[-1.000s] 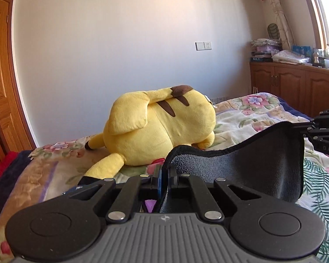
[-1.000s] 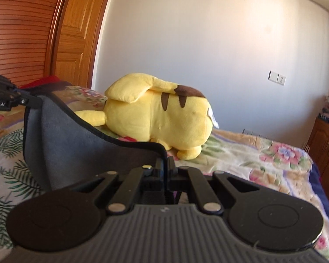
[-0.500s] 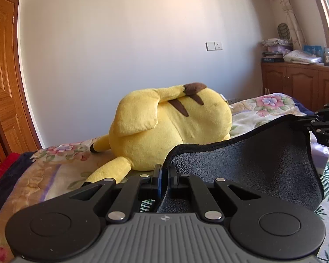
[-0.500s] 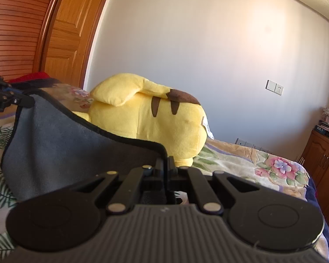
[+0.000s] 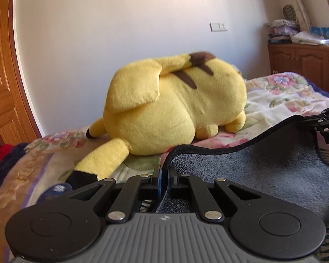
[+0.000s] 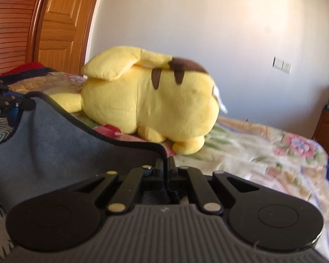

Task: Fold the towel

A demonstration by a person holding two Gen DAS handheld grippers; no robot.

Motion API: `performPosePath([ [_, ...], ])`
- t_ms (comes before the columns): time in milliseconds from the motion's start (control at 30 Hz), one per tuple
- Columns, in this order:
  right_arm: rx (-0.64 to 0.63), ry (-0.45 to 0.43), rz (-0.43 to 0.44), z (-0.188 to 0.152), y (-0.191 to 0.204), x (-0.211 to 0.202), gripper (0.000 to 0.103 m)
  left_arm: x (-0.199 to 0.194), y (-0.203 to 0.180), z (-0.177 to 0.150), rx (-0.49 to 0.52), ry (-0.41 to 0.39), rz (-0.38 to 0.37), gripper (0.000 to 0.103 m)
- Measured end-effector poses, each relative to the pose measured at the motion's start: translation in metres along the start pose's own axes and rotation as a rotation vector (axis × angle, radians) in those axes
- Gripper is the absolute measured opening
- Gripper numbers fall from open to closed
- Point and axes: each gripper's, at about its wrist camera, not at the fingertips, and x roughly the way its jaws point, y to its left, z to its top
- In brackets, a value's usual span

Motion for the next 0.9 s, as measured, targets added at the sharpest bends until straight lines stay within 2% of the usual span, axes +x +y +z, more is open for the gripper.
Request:
performPosePath([
  [233, 0.0, 0.076, 0.009, -0.015, 0.003, 0.022, 0.004, 0.026, -0.005, -0.015, -0.021, 0.108, 0.006, 0.0],
  [267, 0.003, 0.085, 0.011, -0.016, 0.002, 0.023, 0.005, 0.026, -0.005, -0.017, -0.024, 0.114, 0.009, 0.009],
  [300, 0.007, 0.093, 0.012, -0.016, 0.002, 0.024, 0.013, 0.024, -0.005, -0.017, -0.027, 0.111, 0.009, 0.018],
  [400, 0.012, 0.091, 0.014, -0.014, 0.0, 0.019, 0.029, 0.018, -0.006, -0.017, -0.038, 0.114, -0.021, 0.027],
  [467, 0.015, 0.089, 0.009, -0.011, -0.002, 0.013, 0.033, 0.013, -0.008, -0.015, -0.041, 0.125, -0.024, 0.031],
  [600, 0.04, 0.09, 0.018, -0.004, -0.007, -0.002, 0.036, 0.001, -0.013, -0.008, -0.049, 0.14, -0.047, 0.036],
  [900, 0.079, 0.094, 0.036, 0.013, -0.009, -0.044, 0.036, -0.039, -0.023, 0.002, -0.046, 0.148, -0.069, 0.039],
])
